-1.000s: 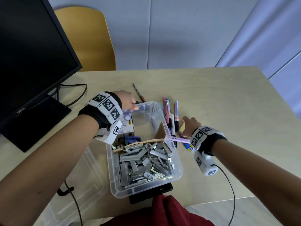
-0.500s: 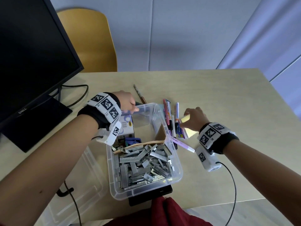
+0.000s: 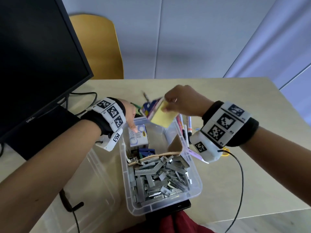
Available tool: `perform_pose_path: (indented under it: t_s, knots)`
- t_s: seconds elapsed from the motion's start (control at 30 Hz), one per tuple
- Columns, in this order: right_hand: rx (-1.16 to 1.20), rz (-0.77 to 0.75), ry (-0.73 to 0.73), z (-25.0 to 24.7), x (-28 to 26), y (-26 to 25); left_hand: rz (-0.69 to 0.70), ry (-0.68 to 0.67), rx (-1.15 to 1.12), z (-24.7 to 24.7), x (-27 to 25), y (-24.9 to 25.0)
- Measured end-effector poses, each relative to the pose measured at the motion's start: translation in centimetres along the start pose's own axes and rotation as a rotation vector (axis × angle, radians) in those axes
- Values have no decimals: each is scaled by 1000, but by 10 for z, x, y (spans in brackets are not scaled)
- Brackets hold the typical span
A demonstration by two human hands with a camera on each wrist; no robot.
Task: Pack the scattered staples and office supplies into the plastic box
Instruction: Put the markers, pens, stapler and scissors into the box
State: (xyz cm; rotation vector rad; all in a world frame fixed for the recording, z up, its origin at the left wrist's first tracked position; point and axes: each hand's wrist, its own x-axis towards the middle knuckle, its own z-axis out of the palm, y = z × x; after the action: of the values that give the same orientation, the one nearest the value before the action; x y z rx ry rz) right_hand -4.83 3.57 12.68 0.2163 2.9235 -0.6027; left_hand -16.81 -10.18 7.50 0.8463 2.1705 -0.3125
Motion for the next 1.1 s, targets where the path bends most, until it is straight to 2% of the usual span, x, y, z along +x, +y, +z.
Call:
perform_pose_path:
  t_s: [0.13, 0.37, 0.53, 0.7, 0.87, 1.0, 1.1]
  knots:
    - [-233, 91, -143, 28, 2, -15, -27, -2, 54, 10, 2, -7]
    - [-202, 181, -238, 50, 7, -31, -14, 17, -28, 19, -1, -8]
    - [3, 189, -186, 41, 10, -40, 33, -29, -244, 20, 1, -26]
    - [172, 163, -96, 31, 10, -53, 69, -125, -560, 22, -4, -41]
    - [301, 163, -74, 45, 14, -68, 85, -31, -899, 13, -11, -53]
    - [329, 111, -66, 62, 13, -79, 21, 34, -960, 16, -7, -53]
    - [195, 38, -45, 70, 12, -89, 20, -1, -1025, 17, -6, -54]
